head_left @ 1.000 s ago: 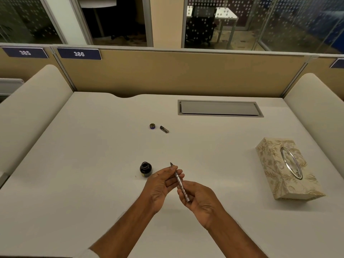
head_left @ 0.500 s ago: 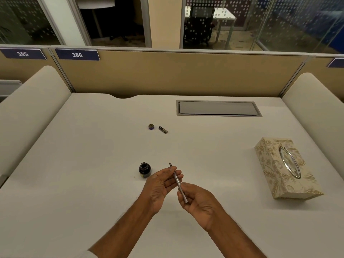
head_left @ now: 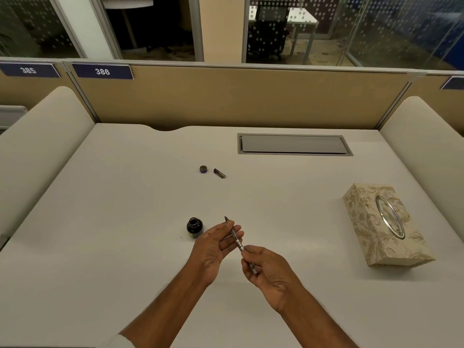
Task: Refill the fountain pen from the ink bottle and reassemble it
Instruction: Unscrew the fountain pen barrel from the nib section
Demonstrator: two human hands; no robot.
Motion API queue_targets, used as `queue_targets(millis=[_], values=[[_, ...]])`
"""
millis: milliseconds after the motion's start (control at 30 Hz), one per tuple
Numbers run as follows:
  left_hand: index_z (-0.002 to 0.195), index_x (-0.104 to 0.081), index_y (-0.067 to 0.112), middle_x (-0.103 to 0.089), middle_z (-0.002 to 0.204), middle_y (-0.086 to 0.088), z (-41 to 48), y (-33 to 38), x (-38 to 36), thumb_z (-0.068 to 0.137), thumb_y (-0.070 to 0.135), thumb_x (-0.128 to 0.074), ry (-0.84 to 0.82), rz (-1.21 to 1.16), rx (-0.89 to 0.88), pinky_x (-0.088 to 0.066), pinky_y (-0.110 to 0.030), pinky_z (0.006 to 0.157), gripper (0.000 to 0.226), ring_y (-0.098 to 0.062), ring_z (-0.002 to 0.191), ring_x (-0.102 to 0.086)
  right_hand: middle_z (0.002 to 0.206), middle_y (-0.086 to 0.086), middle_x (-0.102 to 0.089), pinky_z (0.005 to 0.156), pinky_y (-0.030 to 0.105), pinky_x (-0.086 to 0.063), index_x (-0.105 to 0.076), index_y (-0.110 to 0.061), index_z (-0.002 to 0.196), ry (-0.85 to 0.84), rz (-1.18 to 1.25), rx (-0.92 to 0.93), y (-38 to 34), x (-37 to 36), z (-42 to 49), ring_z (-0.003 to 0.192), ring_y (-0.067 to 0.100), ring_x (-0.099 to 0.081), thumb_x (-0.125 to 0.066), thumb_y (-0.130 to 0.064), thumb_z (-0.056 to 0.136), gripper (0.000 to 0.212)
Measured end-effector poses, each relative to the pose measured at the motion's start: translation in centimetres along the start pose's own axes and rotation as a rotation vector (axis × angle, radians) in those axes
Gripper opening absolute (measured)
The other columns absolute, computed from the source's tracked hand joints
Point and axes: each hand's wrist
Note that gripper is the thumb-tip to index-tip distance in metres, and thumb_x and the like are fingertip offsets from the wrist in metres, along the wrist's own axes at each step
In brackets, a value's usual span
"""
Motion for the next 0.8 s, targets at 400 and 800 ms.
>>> queue_targets(millis=[400, 800], values=[[0.101, -0.071, 0.007, -0.081, 0.098, -0.017, 0.4, 1.4, 0.3, 0.092, 0.011, -0.072, 0.118, -0.101, -0.116, -0.066, -0.04, 0.078, 0.01, -0.029, 0.085, -0.08, 0.082, 0.008, -0.075, 0.076, 0.029, -0.059, -0.075, -0.009, 0.09, 0.122, -0.436, 0.42, 1.4, 4.0, 0.4, 0.073, 0.018, -0.068, -0.074, 0.002, 0.084, 0.012], [0.116, -0.07, 0.002, -0.081, 0.102, -0.018, -0.2, -0.7, 2.3, 0.091, 0.012, -0.072, 0.108, -0.094, -0.011, -0.066, -0.036, 0.078, 0.027, -0.029, 0.09, -0.08, 0.094, -0.002, -0.064, 0.069, 0.036, -0.055, -0.064, -0.018, 0.097, 0.488, -0.974, 0.893, 4.2, 1.9, 10.5, 0.083, 0.017, -0.063, -0.065, -0.008, 0.092, 0.011]])
Point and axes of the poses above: each hand's wrist, its own z-axis towards the middle knuckle, its own x-axis out of the back of the hand, y = z × x
